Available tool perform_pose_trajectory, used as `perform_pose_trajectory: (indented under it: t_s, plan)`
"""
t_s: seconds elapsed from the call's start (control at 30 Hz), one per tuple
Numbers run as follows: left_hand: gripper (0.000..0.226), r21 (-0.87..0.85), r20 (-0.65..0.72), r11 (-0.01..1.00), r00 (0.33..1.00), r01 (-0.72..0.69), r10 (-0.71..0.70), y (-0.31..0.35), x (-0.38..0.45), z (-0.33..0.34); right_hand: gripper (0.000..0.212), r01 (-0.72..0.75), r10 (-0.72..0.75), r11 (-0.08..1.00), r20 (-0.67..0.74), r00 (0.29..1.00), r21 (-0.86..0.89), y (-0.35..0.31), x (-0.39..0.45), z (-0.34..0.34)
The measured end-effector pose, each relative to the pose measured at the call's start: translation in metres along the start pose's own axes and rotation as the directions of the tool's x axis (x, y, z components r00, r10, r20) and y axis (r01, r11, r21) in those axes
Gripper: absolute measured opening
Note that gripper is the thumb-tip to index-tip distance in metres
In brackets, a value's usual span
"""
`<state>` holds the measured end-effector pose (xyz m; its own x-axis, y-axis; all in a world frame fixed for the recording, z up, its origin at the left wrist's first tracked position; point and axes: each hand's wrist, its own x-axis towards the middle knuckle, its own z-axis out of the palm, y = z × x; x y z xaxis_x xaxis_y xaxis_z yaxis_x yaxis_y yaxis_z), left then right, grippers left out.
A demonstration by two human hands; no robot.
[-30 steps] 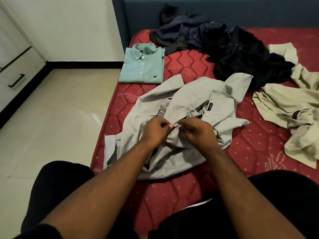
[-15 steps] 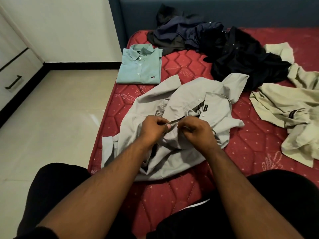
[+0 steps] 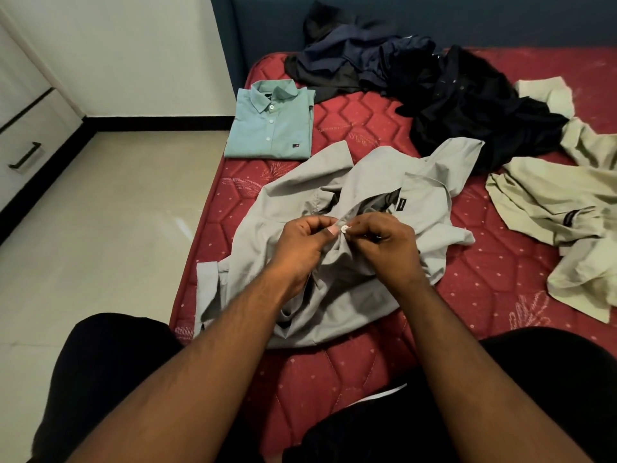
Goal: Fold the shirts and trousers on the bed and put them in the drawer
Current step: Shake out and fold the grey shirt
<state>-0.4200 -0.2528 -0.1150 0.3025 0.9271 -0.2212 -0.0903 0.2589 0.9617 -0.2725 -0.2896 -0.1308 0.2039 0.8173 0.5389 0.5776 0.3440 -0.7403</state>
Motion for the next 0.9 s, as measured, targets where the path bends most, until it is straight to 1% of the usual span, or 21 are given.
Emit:
perform_pose_trajectory:
  t_s: [0.1,0.23,0.27,0.33,0.37,0.4,0.5,0.57,0.6,0.67,0.8,0.9]
  plan:
    - [0.010,0.091,-0.040,0.994,0.998,-0.053,0.057,0.002,-0.006,0.003,0.012,-0.074,0.074,0.997,0.014,0.997,0.025,0.000,0.001,0.000]
    - [0.013,0.275,-0.025,0.938,0.974,-0.210,0.226,-0.001,-0.009,0.000,0.016,-0.195,0.193,0.981,0.069,0.979,0.023,-0.004,0.003,-0.003]
    - [0.014,0.315,-0.018,0.916,0.964,-0.247,0.266,-0.002,-0.009,-0.001,0.022,-0.212,0.209,0.977,0.091,0.974,0.035,-0.006,0.003,-0.004]
    - [0.015,0.384,-0.020,0.872,0.942,-0.303,0.336,-0.004,-0.010,-0.001,0.044,-0.231,0.220,0.971,0.149,0.964,0.067,-0.007,0.003,-0.006]
    - [0.015,0.417,-0.032,0.850,0.930,-0.320,0.366,-0.005,-0.011,0.000,0.051,-0.236,0.221,0.969,0.174,0.960,0.072,-0.006,0.004,-0.007]
    - [0.015,0.447,-0.042,0.828,0.917,-0.338,0.396,-0.006,-0.012,0.000,0.049,-0.230,0.215,0.971,0.189,0.958,0.059,-0.005,0.004,-0.007]
    - [0.016,0.531,-0.013,0.725,0.852,-0.438,0.523,-0.010,-0.015,0.000,0.027,-0.193,0.193,0.981,0.169,0.967,-0.018,-0.002,0.005,-0.006]
    - [0.015,0.567,0.022,0.651,0.799,-0.505,0.601,-0.014,-0.017,0.000,0.020,-0.194,0.197,0.980,0.153,0.968,-0.035,-0.001,0.004,-0.005]
    - [0.015,0.571,0.027,0.633,0.783,-0.523,0.622,-0.016,-0.018,0.000,0.019,-0.187,0.192,0.981,0.145,0.971,-0.044,-0.001,0.005,-0.005]
    - [0.015,0.543,0.011,0.655,0.784,-0.525,0.620,-0.018,-0.018,0.001,0.015,-0.161,0.169,0.985,0.133,0.977,-0.069,0.000,0.004,-0.005]
    - [0.018,0.418,-0.065,0.802,0.866,-0.427,0.496,-0.018,-0.021,0.004,0.011,-0.103,0.120,0.985,0.117,0.986,-0.141,0.002,0.002,-0.006]
    - [0.018,0.347,-0.113,0.872,0.908,-0.345,0.404,-0.023,-0.020,0.003,0.018,-0.059,0.088,0.976,0.130,0.988,-0.207,0.003,0.000,-0.006]
